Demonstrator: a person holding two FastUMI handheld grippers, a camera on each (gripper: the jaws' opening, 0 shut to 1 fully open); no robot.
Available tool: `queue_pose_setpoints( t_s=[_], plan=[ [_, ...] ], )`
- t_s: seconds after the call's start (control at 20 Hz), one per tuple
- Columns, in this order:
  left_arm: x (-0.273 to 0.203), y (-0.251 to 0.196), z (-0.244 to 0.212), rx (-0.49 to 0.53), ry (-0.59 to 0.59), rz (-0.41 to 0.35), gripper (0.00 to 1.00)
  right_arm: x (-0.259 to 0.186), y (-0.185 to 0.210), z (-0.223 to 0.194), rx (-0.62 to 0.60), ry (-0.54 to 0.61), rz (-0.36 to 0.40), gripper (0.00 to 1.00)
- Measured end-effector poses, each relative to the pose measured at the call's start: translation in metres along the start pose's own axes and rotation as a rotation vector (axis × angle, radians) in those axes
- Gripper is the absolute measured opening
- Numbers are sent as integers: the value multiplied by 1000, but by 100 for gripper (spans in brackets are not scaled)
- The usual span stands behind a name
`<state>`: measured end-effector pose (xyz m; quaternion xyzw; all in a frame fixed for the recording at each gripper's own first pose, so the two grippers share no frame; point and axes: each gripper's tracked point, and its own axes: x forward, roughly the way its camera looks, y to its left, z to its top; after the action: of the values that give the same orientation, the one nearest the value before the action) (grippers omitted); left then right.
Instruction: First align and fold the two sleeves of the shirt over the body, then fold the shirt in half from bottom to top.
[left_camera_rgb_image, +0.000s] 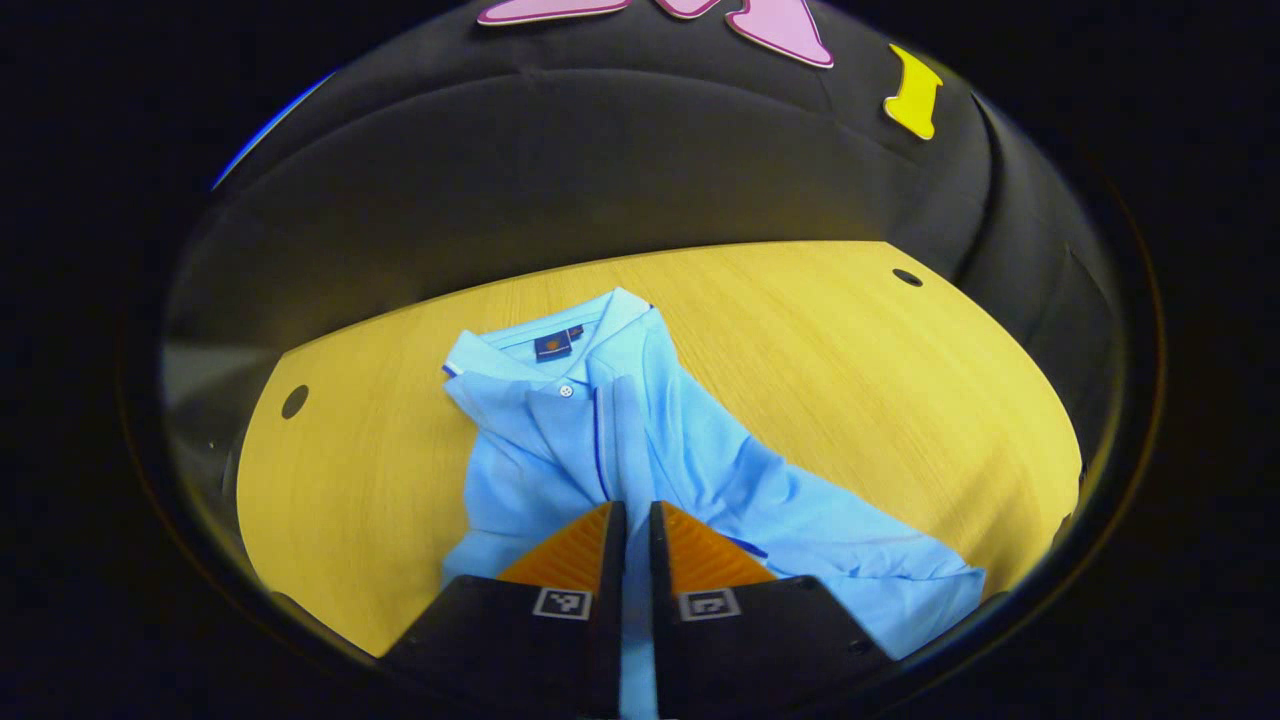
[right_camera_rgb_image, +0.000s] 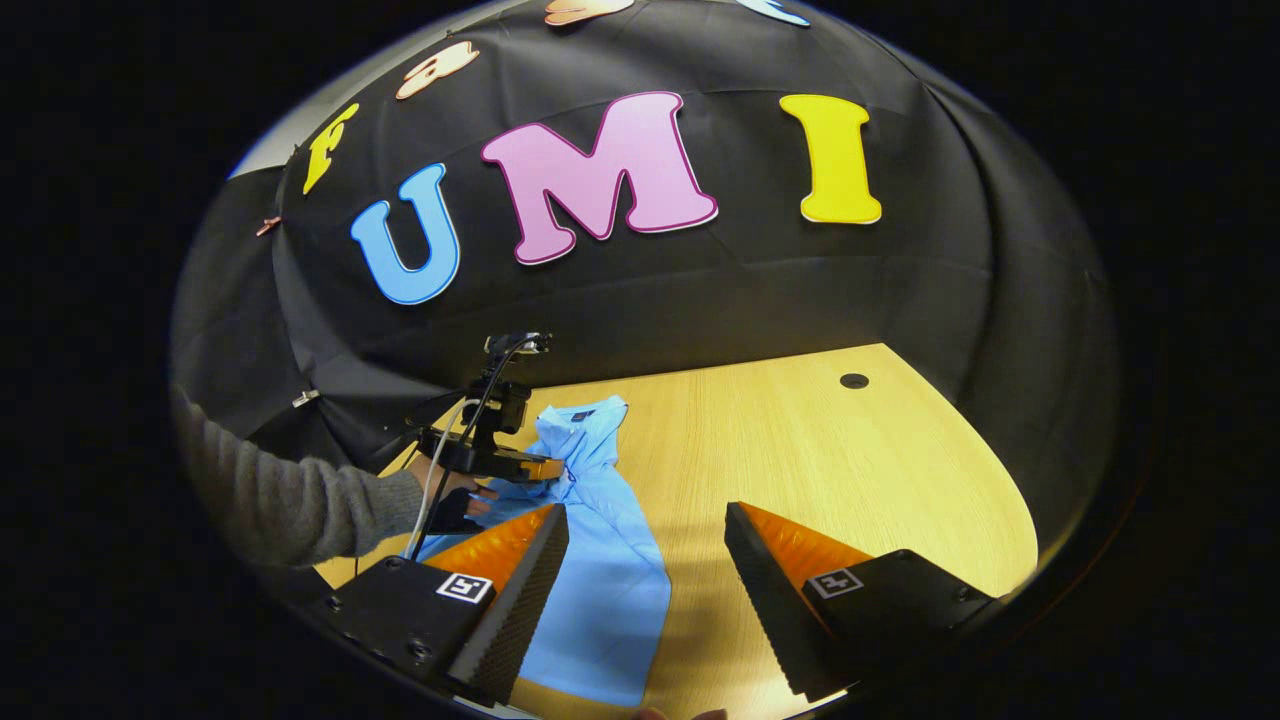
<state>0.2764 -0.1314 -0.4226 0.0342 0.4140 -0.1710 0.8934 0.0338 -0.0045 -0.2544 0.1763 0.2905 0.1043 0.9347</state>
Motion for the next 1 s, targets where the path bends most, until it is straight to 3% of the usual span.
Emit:
queue_pose_setpoints(
  t_s=[0.1,0.15,0.2,0.4,0.7,0.85,1.0],
  plan=[
    [-2,0,-1,23,-8,8,54,1,2,0,1,-3,0,98],
    [-4,1,0,39,-19,15,56,2,2,0,-1,-5,-1,98],
    [-4,1,1,53,-28,20,51,2,3,1,-2,-7,-1,98],
    [-5,1,2,68,-44,26,91,-3,6,-2,-8,-9,-5,98],
    [-44,5,13,28,-130,22,91,-12,12,-6,-6,-7,-18,98],
    [-107,14,9,-16,-215,19,91,-18,14,-8,5,-7,-37,98],
    [-173,27,-23,-20,-249,34,91,-27,19,-27,-1,20,-52,98]
  ],
)
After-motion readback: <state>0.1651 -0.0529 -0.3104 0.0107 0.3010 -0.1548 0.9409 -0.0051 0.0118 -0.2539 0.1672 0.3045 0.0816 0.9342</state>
